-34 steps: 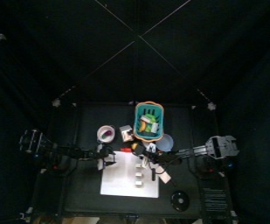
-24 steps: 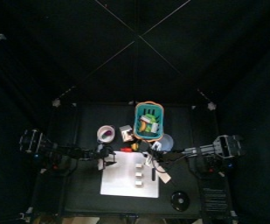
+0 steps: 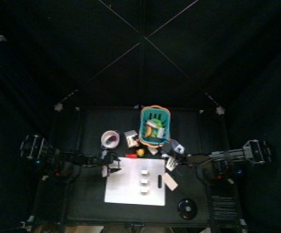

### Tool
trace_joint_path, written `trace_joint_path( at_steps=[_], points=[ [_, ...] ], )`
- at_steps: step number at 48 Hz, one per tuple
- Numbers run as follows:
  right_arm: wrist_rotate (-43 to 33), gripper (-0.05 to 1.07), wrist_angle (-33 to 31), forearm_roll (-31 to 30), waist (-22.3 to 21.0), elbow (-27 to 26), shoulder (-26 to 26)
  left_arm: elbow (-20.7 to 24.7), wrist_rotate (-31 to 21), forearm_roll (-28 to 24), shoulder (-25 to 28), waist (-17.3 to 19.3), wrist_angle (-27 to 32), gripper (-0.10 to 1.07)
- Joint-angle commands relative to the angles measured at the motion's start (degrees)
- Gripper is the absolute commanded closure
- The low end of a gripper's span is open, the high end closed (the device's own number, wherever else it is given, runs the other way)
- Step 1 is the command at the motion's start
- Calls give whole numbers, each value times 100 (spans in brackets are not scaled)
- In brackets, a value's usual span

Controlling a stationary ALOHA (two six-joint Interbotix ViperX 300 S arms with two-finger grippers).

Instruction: Place piece of sushi in bowl

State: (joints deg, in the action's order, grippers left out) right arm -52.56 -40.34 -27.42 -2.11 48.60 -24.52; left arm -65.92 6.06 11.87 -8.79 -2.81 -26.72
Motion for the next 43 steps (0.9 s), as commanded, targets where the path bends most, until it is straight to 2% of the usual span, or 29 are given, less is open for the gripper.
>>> trace_joint_path(
  at_steps=[1,15,23,33,43],
  points=[
    [0,50,70,-26,-237,88,-141,114,9,9,-18,0,-44,8],
    [0,49,1046,-149,-1020,554,88,105,9,0,-18,18,-35,8],
    [0,48,1248,-114,-1354,677,211,105,9,9,-18,26,-35,8],
    [0,46,1441,-26,-1406,721,281,114,9,0,26,18,-35,8],
    [0,31,1468,9,-1415,721,352,132,9,0,70,18,-35,8]
  ],
)
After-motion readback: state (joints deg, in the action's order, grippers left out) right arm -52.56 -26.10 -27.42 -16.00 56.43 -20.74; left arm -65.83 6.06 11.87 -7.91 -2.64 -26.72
